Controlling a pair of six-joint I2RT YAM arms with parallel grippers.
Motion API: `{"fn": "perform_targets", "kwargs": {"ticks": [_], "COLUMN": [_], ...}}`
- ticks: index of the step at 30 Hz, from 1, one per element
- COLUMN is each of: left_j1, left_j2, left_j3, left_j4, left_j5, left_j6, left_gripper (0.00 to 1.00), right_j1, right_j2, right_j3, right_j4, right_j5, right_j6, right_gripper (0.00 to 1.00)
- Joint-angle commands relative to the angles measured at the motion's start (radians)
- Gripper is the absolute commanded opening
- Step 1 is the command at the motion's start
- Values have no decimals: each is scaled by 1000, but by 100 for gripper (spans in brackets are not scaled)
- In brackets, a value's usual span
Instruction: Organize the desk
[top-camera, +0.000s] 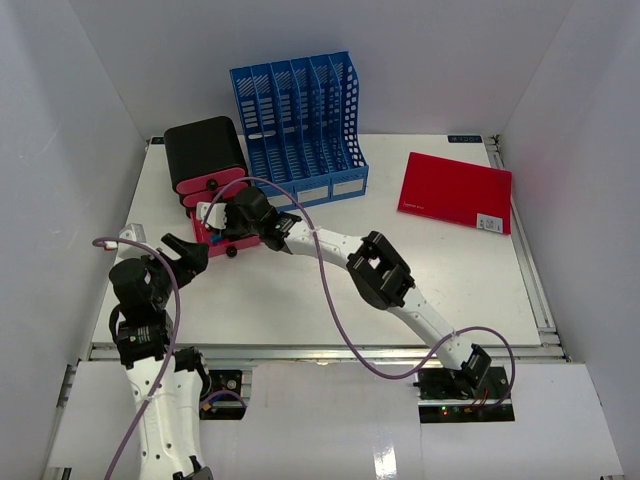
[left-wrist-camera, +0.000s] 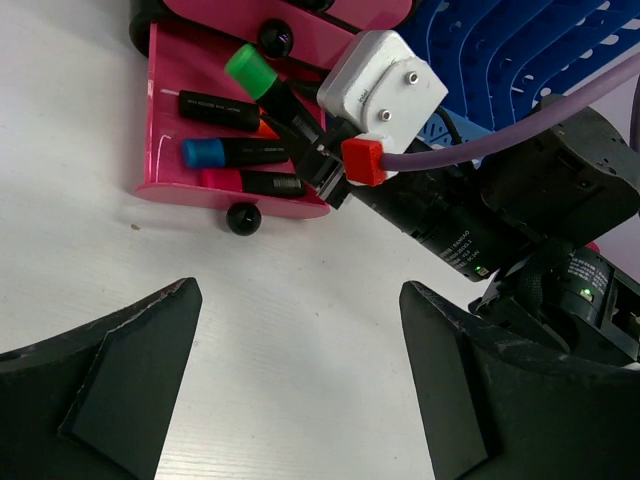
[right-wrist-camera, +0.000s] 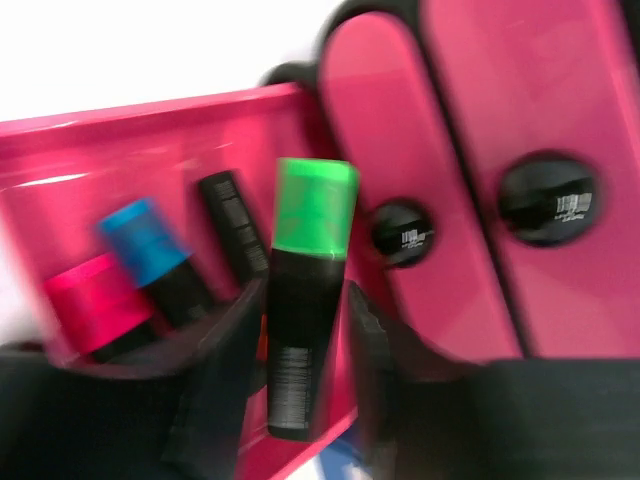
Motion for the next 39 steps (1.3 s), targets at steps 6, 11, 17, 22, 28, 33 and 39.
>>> {"fn": "perform_targets", "kwargs": {"ticks": [6,11,17,22,28,33,39], "left_j1": [-4,-3,-3,-3,-4,-25,-100], "left_j2": [5,18,67,158,341,402,426], "left_j3": [50,37,-10,-46,-129,-186,-284], "left_j4": [-31,-15,30,61,185,287,451], "left_j5": [-16,38,162,228,284,195,18], "left_j6": [0,-10,-69,-145,-263,-449,-663], "left_gripper": [91,91,91,83,47,41,29], "right_j1": [0,-3,-95,-234,-405,-489,-601], "right_j2": [-4,-128,-369,-609,-953,-1195,-1336], "right_j3": [-6,-95,-74,-327,-762,-1033,-1158], "right_j4": [248,174,-307,-477,-467,-364,-181], "right_j5": [97,72,-426,-891,-1045,-1089,-1134], "right_j6": [-80,-38,42,37,-16,44,247], "right_gripper": [85,88,86,75,57,49,44]}}
